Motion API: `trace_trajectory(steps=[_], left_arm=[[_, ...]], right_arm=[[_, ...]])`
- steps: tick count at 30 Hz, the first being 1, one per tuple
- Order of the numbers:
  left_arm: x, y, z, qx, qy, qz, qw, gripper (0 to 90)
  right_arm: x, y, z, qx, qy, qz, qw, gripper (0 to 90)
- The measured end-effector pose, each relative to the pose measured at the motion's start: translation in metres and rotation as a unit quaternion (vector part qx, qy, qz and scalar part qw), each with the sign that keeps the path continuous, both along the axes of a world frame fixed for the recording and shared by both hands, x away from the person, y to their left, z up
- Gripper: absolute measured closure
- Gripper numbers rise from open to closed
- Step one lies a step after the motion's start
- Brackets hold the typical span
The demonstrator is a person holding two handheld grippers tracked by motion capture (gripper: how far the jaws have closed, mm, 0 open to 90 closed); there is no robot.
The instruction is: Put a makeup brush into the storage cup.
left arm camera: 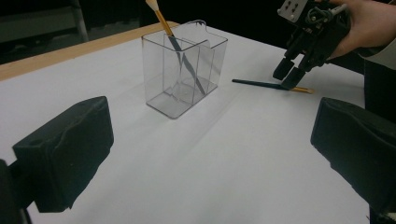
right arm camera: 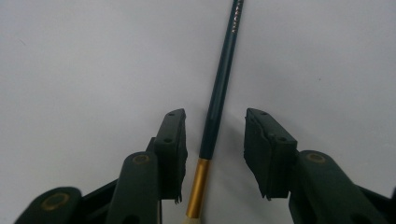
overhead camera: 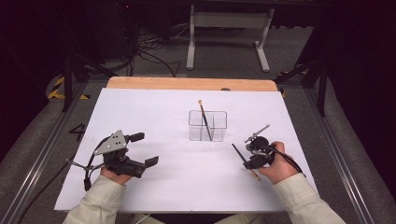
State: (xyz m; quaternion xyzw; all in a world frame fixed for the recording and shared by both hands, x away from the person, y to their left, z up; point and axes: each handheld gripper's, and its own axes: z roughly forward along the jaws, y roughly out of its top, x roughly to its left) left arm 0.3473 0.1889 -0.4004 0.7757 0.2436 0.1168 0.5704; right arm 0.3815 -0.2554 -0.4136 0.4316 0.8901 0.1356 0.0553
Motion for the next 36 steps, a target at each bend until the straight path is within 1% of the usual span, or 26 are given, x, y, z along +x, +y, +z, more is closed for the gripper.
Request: trace_trajectory(steps=[7,9,12,14,15,16,17,18,22,27,30,35,36], left_arm=[[0.000,0.001,0.001,-0.009,0.006,0.004,0.9999,0.2],[0.001,0.001,0.000,-0.006,0.008,0.005,0.9999,0.2],[0.001,0.001,0.001,-0.003,0.007,0.003,1.0000,0.3],[0.001,0.001,0.000,-0.002,0.008,0.001,1.0000,0.3],[0.001,0.001,0.000,-0.002,0.008,0.001,1.0000,0.3],[0.001,0.001,0.000,-0.004,0.010,0.000,0.9999,0.3],[0.001,0.000,0.000,-0.003,0.010,0.001,0.9999,0.3],[0.001,0.000,0.000,-0.002,0.010,0.000,1.0000,0.3],[0.002,0.000,0.000,0.001,0.009,-0.004,1.0000,0.3],[0.002,-0.001,0.000,0.000,0.016,-0.007,0.9999,0.6],[0.003,-0.001,0.000,-0.001,0.013,-0.011,0.9999,0.6],[0.004,-0.002,0.002,-0.002,0.012,-0.024,0.9996,0.7],[0.003,-0.003,0.002,-0.004,0.015,-0.024,0.9996,0.7]], right_arm=[[-0.001,0.003,-0.005,-0.012,0.006,0.003,0.9999,67.8],[-0.001,0.004,-0.006,-0.016,0.010,0.005,0.9998,70.8],[-0.001,0.004,-0.006,-0.023,0.008,0.006,0.9997,74.7],[-0.001,0.005,-0.006,-0.026,0.009,0.005,0.9996,77.4],[-0.001,0.005,-0.006,-0.026,0.009,0.005,0.9996,77.4],[-0.002,0.005,-0.006,-0.027,0.011,0.006,0.9996,80.0],[-0.002,0.005,-0.006,-0.027,0.011,0.006,0.9996,80.0],[-0.002,0.005,-0.006,-0.027,0.014,0.008,0.9995,82.2],[-0.001,0.005,-0.006,-0.026,0.016,0.010,0.9995,82.3],[-0.001,0.005,-0.006,-0.026,0.016,0.015,0.9994,82.8],[0.000,0.004,-0.004,-0.022,0.018,0.021,0.9994,82.9],[-0.002,0.006,0.004,-0.018,0.012,0.042,0.9989,83.0],[-0.002,0.007,0.008,-0.019,0.008,0.050,0.9985,83.0]])
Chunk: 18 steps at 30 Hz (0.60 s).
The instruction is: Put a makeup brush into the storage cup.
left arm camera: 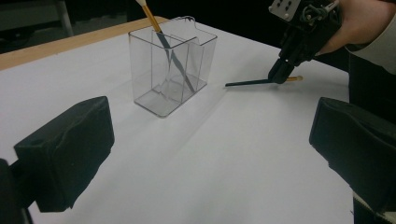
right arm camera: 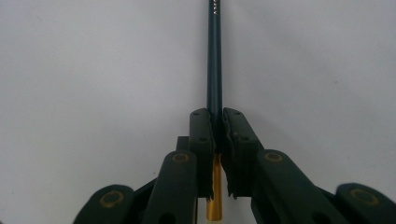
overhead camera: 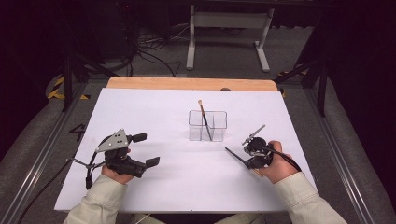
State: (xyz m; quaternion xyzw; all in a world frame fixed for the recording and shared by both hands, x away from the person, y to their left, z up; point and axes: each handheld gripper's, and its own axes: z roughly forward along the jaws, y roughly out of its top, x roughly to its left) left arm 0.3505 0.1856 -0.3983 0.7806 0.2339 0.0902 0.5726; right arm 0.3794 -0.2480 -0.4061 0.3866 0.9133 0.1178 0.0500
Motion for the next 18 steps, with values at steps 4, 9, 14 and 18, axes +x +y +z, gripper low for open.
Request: trace_trajectory(steps=[4,9,14,18], left_arm=[[0.001,-0.001,0.002,0.003,-0.004,-0.009,0.9999,1.2],[0.002,-0.006,0.004,0.001,0.000,-0.032,0.9995,2.5],[0.004,-0.013,0.007,0.004,0.000,-0.048,0.9988,2.7],[0.005,-0.019,0.008,0.008,0.000,-0.060,0.9981,3.1]], right_arm=[[-0.002,0.005,0.010,0.003,-0.006,0.029,0.9996,83.1],[-0.004,0.009,0.019,0.009,-0.012,0.058,0.9982,83.0],[-0.007,0.014,0.031,0.014,-0.022,0.105,0.9941,83.1],[-0.009,0.018,0.040,0.016,-0.026,0.137,0.9900,83.0]])
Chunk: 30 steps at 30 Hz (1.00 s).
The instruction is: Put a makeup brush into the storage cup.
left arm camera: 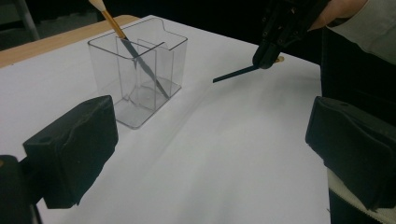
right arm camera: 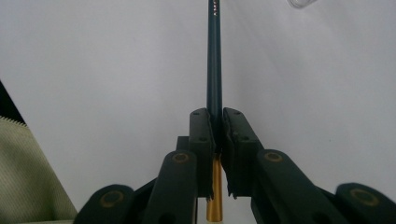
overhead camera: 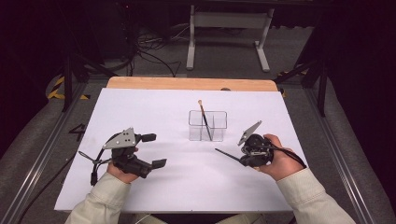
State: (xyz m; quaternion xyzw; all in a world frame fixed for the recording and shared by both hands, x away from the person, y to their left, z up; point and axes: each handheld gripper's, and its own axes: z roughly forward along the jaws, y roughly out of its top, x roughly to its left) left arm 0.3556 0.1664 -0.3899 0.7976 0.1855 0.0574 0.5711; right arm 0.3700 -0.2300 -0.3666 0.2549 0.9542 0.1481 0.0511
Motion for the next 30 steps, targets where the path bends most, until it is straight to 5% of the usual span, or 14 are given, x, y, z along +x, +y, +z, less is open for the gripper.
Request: trace_trajectory(steps=[11,30], left_arm=[[0.000,-0.012,0.004,0.003,-0.004,-0.026,0.9997,4.6],[0.007,-0.036,0.008,0.028,0.018,-0.073,0.9968,6.5]], right_arm=[[-0.007,0.015,0.015,-0.001,-0.018,0.083,0.9964,83.0],[-0.012,0.038,0.033,-0.016,-0.019,0.152,0.9881,83.0]])
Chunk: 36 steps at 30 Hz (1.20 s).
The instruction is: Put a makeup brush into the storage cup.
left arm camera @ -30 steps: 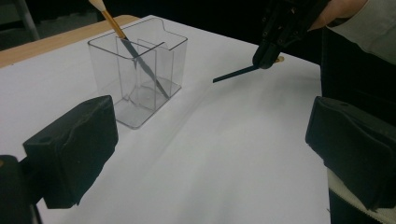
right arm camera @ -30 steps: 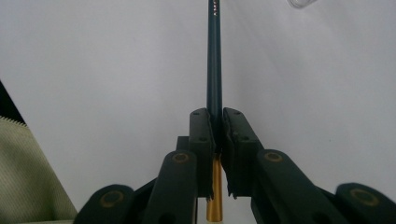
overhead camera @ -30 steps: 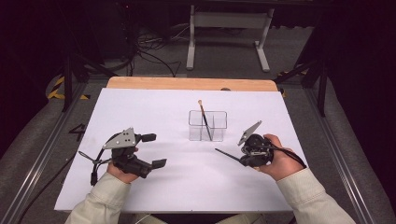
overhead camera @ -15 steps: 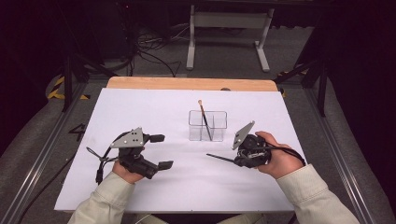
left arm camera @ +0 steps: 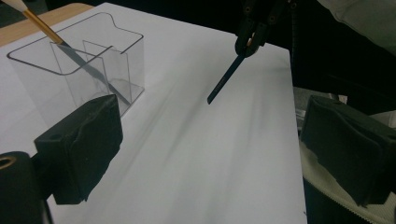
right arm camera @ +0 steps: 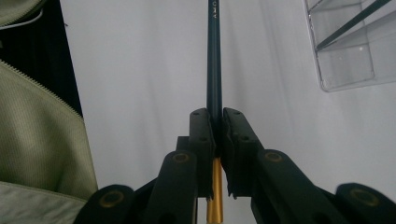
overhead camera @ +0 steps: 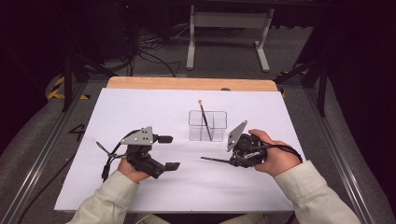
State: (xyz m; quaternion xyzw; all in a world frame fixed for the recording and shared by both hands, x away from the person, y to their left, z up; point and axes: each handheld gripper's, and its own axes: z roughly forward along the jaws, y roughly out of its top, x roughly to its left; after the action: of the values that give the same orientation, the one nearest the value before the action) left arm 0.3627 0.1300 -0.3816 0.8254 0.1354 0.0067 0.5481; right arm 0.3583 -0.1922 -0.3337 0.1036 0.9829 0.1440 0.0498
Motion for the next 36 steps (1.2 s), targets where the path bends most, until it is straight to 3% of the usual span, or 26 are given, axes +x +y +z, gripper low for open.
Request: trace_trajectory(steps=[10,14,19,36], left_arm=[[0.002,-0.014,0.006,0.023,-0.004,-0.016,0.9996,7.0],[0.005,-0.020,0.006,0.053,0.004,-0.022,0.9984,7.2],[0.004,-0.026,0.009,0.076,-0.002,-0.024,0.9968,7.6],[0.008,-0.044,0.010,0.094,0.005,-0.050,0.9943,13.5]], right_arm=[[0.000,0.011,0.004,-0.001,0.003,0.019,0.9998,83.1],[0.000,0.014,0.004,-0.003,0.006,0.020,0.9998,83.1],[0.003,0.017,0.004,-0.002,0.007,0.023,0.9997,83.1],[0.003,0.027,0.004,-0.002,0.006,0.042,0.9991,83.1]])
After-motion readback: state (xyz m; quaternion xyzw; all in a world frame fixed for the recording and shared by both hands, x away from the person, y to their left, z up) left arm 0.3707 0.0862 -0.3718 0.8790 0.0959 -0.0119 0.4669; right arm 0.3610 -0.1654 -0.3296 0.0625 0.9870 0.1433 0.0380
